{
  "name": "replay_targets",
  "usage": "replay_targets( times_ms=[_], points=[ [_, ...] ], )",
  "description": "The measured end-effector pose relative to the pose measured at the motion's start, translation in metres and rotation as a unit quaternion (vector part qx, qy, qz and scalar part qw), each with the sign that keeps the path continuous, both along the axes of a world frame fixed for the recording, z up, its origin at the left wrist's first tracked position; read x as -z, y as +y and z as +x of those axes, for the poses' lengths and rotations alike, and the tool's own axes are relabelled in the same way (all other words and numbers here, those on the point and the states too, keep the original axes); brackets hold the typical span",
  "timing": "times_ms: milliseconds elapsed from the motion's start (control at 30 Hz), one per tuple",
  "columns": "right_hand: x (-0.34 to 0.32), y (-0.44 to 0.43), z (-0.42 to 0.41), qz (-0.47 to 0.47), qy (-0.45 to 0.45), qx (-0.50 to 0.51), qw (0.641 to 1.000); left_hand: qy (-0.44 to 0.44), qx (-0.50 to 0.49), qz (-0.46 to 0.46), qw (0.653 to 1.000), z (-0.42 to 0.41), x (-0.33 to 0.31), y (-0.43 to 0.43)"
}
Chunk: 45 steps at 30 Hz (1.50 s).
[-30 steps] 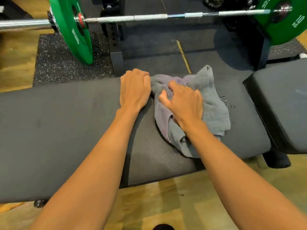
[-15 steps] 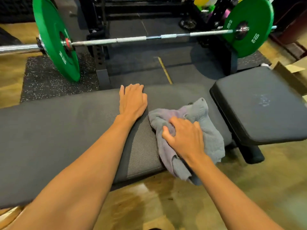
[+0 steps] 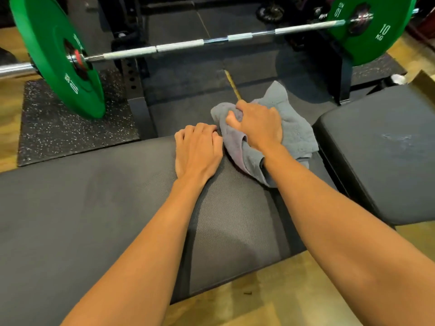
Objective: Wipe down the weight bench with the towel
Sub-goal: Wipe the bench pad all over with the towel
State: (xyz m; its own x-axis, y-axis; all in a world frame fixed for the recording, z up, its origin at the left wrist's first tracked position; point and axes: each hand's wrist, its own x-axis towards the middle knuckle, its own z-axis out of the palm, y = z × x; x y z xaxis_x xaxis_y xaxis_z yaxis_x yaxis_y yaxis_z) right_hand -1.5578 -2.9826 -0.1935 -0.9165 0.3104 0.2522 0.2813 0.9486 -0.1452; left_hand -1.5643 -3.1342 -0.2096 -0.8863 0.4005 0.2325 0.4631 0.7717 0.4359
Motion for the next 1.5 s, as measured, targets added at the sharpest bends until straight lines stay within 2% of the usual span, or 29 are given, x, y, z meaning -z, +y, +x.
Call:
replay_targets(
  times_ms=[100, 200, 367, 467, 567, 700, 800, 900, 1000, 1233, 1500],
  points=[
    [-0.006, -0.004, 0.020, -0.017, 0.023, -0.003, 1.000, -0.005, 0.008, -0.019, 1.000, 0.001, -0.002, -0.003],
    [-0.006, -0.012, 0.073, -0.036, 0.021, -0.011, 0.999, -0.011, 0.011, -0.022, 1.000, 0.002, -0.003, -0.003],
    [-0.009, -0.014, 0.182, -0.014, 0.023, 0.007, 1.000, -0.033, 0.020, -0.042, 0.998, 0.007, -0.009, 0.009],
    [-0.007, -0.007, 0.222, -0.004, 0.028, 0.008, 1.000, -0.063, 0.057, -0.020, 0.996, 0.008, -0.014, 0.040],
    [-0.001, 0.002, 0.208, 0.002, 0.069, 0.011, 0.998, -0.074, 0.066, -0.009, 0.995, 0.008, -0.011, 0.066],
    [0.005, 0.032, 0.124, 0.019, 0.108, 0.054, 0.992, -0.052, 0.054, -0.012, 0.997, 0.002, -0.001, 0.069],
    [0.003, 0.056, 0.056, 0.014, 0.083, 0.076, 0.994, -0.032, 0.061, -0.023, 0.997, 0.000, 0.000, 0.070],
    [-0.003, 0.065, 0.026, -0.006, 0.010, 0.067, 0.998, -0.016, 0.069, -0.040, 0.997, 0.002, 0.000, 0.067],
    [-0.009, 0.058, 0.046, -0.030, 0.031, 0.067, 0.997, -0.016, 0.074, -0.043, 0.996, 0.001, -0.004, 0.065],
    [-0.009, 0.034, 0.175, -0.024, 0.058, 0.099, 0.993, -0.043, 0.080, -0.045, 0.995, 0.010, -0.009, 0.065],
    [-0.006, 0.034, 0.177, -0.012, 0.078, 0.102, 0.992, -0.069, 0.147, -0.082, 0.983, 0.028, -0.013, 0.102]
  ],
)
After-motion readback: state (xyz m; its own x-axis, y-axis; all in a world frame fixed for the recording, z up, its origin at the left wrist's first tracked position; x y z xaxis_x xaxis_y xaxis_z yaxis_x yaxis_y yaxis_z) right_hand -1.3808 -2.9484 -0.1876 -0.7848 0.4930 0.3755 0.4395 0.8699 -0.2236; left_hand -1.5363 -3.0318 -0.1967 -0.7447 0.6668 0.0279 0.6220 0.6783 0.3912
